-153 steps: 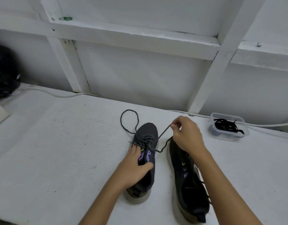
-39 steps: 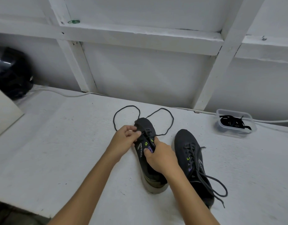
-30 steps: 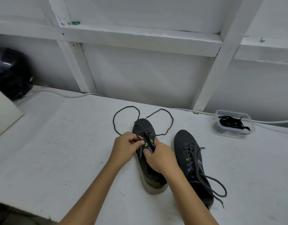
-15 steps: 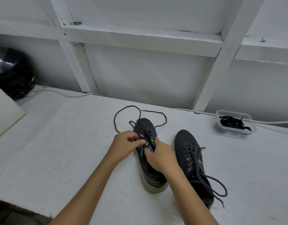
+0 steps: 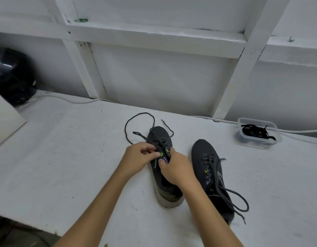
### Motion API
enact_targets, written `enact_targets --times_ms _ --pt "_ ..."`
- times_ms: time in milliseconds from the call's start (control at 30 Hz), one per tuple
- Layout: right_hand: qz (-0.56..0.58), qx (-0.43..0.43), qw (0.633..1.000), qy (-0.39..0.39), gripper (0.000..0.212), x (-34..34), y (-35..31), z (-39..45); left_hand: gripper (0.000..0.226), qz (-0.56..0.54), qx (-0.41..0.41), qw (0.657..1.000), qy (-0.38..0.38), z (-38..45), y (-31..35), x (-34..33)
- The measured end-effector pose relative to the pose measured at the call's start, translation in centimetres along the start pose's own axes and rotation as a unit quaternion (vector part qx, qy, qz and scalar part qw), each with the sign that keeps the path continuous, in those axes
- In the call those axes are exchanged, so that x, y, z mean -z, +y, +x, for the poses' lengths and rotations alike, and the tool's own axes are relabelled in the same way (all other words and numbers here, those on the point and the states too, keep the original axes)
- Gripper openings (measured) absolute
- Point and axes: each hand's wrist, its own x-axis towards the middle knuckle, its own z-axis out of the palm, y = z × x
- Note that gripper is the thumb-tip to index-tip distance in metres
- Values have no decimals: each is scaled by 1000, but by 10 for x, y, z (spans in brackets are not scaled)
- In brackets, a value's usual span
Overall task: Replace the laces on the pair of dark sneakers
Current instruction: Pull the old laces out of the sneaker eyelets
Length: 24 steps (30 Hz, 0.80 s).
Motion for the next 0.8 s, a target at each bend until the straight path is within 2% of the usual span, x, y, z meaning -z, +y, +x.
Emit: enact_targets --times_ms 67,133,167,233,267,300,367,433,500,600,667,800 --pt "4 2 1000 1 35 0 0 0 7 0 -26 999 44 2 3 -8" --pt "14 4 1000 1 36 0 0 -1 10 -60 -9 993 104 7 7 -6" --pt "16 5 1000 0 38 0 0 -1 8 -112 19 981 156 10 8 -1" --pt "14 5 1000 -4 41 0 1 -1 8 -212 72 937 266 13 7 10" --pt "10 5 1000 -5 42 -1 1 0 10 -228 82 929 282 13 4 13" --pt "7 3 1000 -5 43 -1 1 0 12 -214 80 939 256 11 1 14" --pt "4 -1 1000 -4 44 -1 0 1 12 -141 61 980 129 4 -7 7" --pt "-2 -1 1000 -1 43 -1 0 2 15 -97 38 994 37 -3 -11 -4" --pt "-4 -1 1000 0 42 -2 1 3 21 -89 0 996 26 -5 -12 -11" --pt "-10 -2 1000 -1 44 -3 1 4 14 -41 -54 995 78 -2 -7 -12" --pt "-9 -3 1000 -2 48 -3 1 4 13 -37 -79 994 71 0 -3 -9" --pt "-3 3 1000 -1 46 -3 1 4 13 12 -77 996 47 4 2 -9"
